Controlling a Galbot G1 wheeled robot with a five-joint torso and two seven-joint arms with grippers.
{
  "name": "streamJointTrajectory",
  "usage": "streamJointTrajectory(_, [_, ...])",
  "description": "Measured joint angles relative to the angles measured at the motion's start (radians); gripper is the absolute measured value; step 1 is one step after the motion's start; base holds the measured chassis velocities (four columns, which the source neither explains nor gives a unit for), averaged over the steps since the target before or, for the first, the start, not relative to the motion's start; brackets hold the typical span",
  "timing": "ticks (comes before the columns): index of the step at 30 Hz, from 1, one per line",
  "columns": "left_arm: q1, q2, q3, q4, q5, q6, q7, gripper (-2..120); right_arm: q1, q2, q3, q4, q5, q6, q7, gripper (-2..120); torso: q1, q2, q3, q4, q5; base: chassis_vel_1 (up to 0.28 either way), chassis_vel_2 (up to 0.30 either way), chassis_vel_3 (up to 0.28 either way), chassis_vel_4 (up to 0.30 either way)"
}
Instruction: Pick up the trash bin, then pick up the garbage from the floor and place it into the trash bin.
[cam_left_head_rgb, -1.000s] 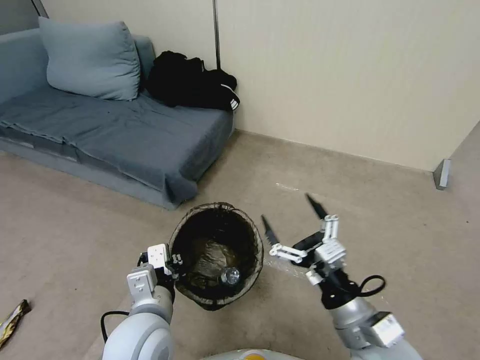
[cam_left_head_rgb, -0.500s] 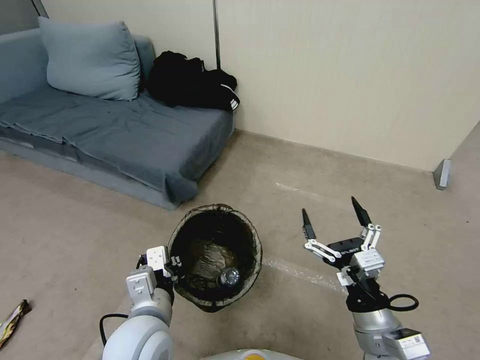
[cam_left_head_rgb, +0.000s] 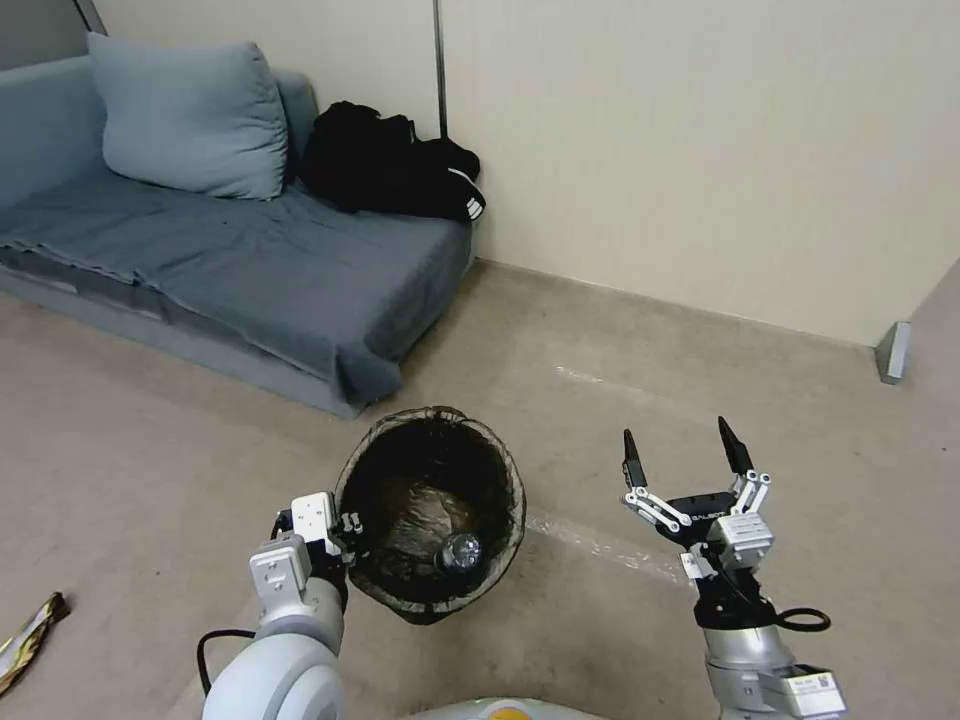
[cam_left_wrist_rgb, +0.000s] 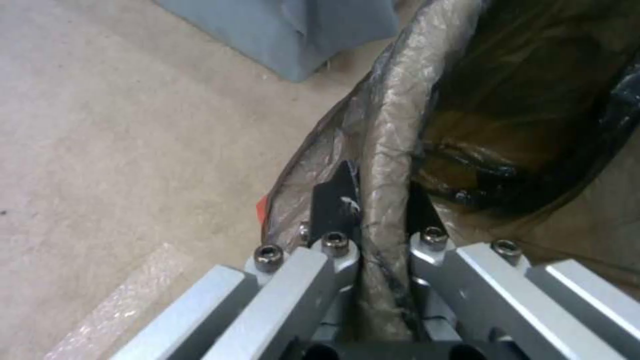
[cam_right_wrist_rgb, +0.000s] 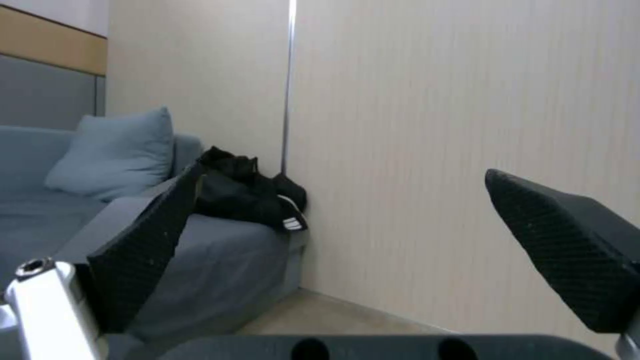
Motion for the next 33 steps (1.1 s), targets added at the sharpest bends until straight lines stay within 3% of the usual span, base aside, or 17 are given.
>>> streamJointTrajectory(33, [0.018, 0.002, 0.004, -0.019, 0.008, 0.004, 0.001, 0, 0.032, -0.002, -0.006, -0.006, -0.009, 0.010, 0.009, 100, 0.000, 0.000, 0.000, -0.0001, 0.0000, 0.106, 0.101, 0.104, 0.102])
